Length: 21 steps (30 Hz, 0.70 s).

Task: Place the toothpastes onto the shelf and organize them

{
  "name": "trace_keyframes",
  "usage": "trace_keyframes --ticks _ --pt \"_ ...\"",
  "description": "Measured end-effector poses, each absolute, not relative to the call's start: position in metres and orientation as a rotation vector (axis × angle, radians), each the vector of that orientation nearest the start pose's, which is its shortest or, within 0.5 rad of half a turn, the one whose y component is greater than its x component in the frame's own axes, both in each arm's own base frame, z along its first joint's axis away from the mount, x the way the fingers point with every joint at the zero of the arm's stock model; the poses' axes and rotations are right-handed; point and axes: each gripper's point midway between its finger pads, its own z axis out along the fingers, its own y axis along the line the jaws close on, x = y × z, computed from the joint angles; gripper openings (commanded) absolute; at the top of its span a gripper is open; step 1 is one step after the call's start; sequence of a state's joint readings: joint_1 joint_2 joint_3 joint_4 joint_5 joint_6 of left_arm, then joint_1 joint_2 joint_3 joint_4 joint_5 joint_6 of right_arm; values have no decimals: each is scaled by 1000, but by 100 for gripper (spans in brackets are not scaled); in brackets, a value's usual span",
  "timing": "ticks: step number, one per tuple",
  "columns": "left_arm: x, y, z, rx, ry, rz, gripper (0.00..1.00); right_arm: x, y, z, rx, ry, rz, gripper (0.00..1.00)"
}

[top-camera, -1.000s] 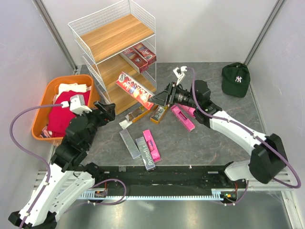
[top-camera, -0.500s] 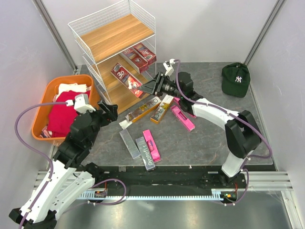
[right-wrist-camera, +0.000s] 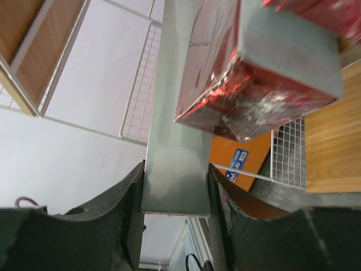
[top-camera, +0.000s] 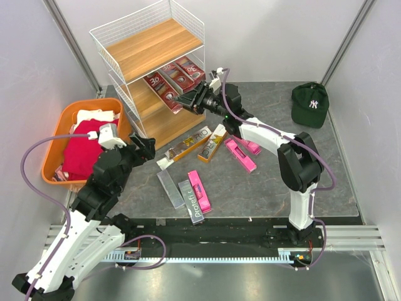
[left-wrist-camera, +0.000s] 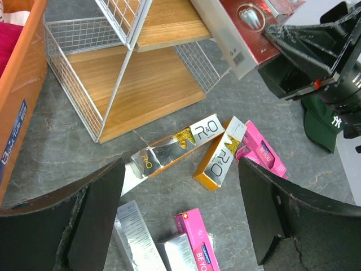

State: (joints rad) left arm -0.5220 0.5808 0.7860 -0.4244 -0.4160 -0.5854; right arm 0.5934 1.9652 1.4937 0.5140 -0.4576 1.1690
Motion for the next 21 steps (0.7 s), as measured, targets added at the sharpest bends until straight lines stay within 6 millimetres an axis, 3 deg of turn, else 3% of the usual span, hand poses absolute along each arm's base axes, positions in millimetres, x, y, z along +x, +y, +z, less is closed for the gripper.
trace_keyframes --ticks 5,6,11,21 --pt "248 -86 276 -351 1767 -424 88 430 414 294 157 1806 1658 37" --pt "248 -86 276 -351 1767 -424 88 431 414 294 162 1805 1656 51" --pt "249 -87 273 -347 1777 -423 88 434 413 294 178 1808 1649 80" --pt "251 -89 264 -343 1800 -412 88 437 403 297 180 1805 1606 83"
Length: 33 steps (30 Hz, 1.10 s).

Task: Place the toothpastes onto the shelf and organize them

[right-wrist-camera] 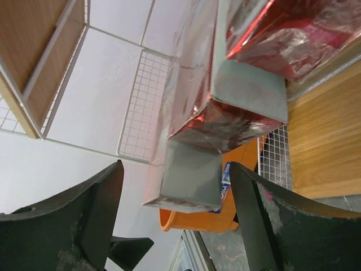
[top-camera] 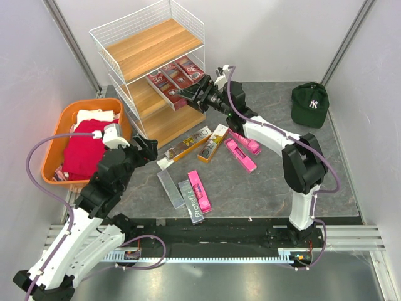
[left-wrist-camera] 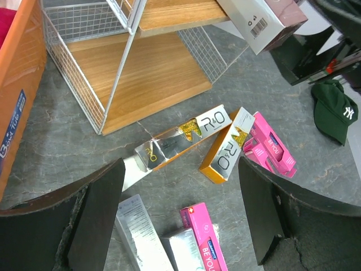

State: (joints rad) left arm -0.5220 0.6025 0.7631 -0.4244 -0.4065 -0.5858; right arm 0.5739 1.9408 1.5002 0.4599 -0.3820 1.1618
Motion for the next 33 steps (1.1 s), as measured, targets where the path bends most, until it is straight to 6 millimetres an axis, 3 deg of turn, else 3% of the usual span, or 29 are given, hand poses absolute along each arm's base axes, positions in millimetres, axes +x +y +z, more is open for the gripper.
trace_keyframes --ticks 5,13,16,17,23,29,33 --pt "251 -90 263 -337 1806 -416 88 431 399 304 171 1797 1605 83" --pt "251 -90 260 -336 1813 -413 88 425 396 281 190 1859 1590 81" --pt "251 -90 258 -335 1816 -411 88 424 396 276 195 1869 1595 75" --pt "251 -90 258 -335 1817 -411 88 423 396 276 197 1866 1600 66" --pt "251 -90 256 -335 1820 -409 89 421 398 288 197 1824 1650 51" --pt "251 -90 256 -335 1820 -409 88 424 402 290 240 1795 1704 46" --pt "250 -90 258 -336 1814 -412 88 428 407 285 279 1774 1740 48"
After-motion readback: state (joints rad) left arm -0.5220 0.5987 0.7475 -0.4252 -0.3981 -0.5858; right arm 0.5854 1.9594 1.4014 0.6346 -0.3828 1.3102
